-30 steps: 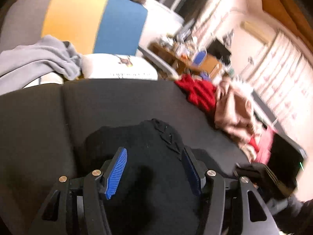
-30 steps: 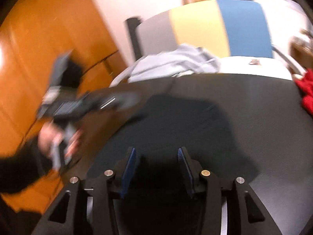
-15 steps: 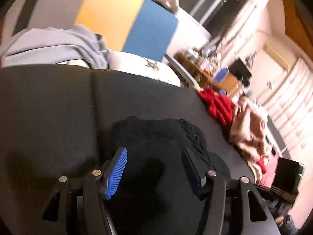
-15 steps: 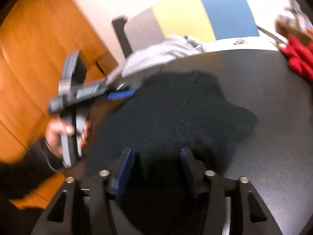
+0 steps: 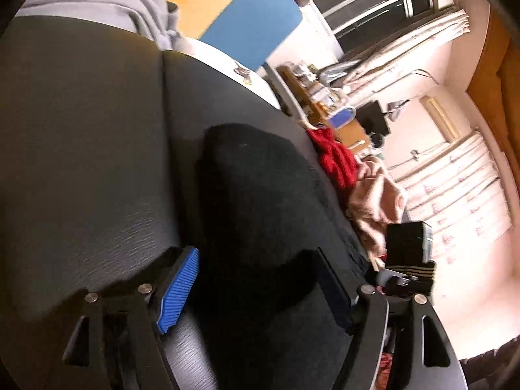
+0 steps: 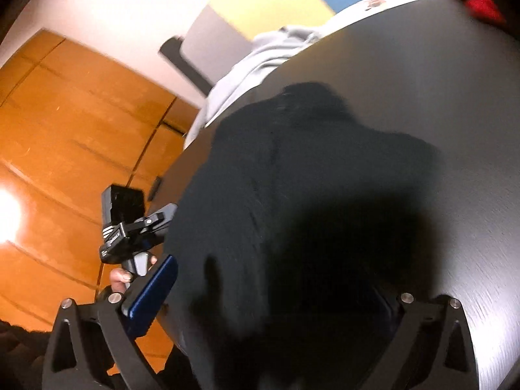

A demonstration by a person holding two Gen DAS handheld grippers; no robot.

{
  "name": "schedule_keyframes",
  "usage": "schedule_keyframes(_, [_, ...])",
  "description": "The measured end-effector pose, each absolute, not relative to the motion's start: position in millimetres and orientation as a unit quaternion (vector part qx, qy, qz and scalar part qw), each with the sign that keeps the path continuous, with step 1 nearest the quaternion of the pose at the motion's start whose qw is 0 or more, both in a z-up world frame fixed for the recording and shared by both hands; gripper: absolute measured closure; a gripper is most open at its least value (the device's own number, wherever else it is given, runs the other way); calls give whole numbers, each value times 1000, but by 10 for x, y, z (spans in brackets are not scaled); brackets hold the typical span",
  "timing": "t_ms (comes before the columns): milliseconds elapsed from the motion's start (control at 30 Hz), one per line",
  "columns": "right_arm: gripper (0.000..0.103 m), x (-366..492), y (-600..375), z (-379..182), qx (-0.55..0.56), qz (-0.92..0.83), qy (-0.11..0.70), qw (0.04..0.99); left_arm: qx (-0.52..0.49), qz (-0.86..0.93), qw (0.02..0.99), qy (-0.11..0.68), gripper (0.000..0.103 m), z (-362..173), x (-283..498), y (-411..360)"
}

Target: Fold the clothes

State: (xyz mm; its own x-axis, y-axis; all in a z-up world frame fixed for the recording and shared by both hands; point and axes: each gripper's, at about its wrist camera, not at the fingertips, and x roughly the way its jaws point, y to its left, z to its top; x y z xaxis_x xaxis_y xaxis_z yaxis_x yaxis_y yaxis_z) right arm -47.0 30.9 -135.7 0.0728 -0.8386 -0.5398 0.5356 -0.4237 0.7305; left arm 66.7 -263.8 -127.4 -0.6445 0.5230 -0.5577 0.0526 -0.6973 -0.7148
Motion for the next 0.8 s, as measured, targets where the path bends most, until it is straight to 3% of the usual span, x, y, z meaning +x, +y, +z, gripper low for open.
schedule_keyframes(133, [0, -450, 227, -1339, 512, -671, -149, 516, -422, 826, 149, -343, 28, -1261, 496, -2507])
schedule_keyframes(200, [2, -384, 238, -1326, 500, -677, -127, 525, -417, 827, 145, -348, 38, -1276, 508, -2483])
schedule_keyframes(233, [6, -353, 247, -1316, 496, -687, -115, 518, -414, 827, 143, -352, 49, -1284, 520, -2476])
schedule_keyframes(267, [19, -322, 256, -1306, 492, -697, -102, 512, -408, 826, 141, -362, 55, -1291, 552, -2488])
schedule_keyframes(300, [44, -316, 257, -1310, 492, -704, -96, 503, -402, 825, 139, -372, 58, -1294, 595, -2495])
schedule_keyframes(333, [61, -319, 255, -1319, 494, -710, -93, 493, -395, 827, 134, -377, 60, -1280, 673, -2488])
schedule_keyframes(367, [66, -319, 261, -1340, 500, -706, -106, 490, -390, 831, 127, -376, 61, -1266, 742, -2475])
schedule_keyframes(567, [67, -157, -192, -1214, 492, -684, -70, 534, -342, 860, 37, -378, 64, -1040, 1472, -2707])
schedule_keyframes(800, [67, 300, -1857, -1057, 481, -592, 6, 647, -256, 884, -130, -368, 64, -643, 2707, -3535])
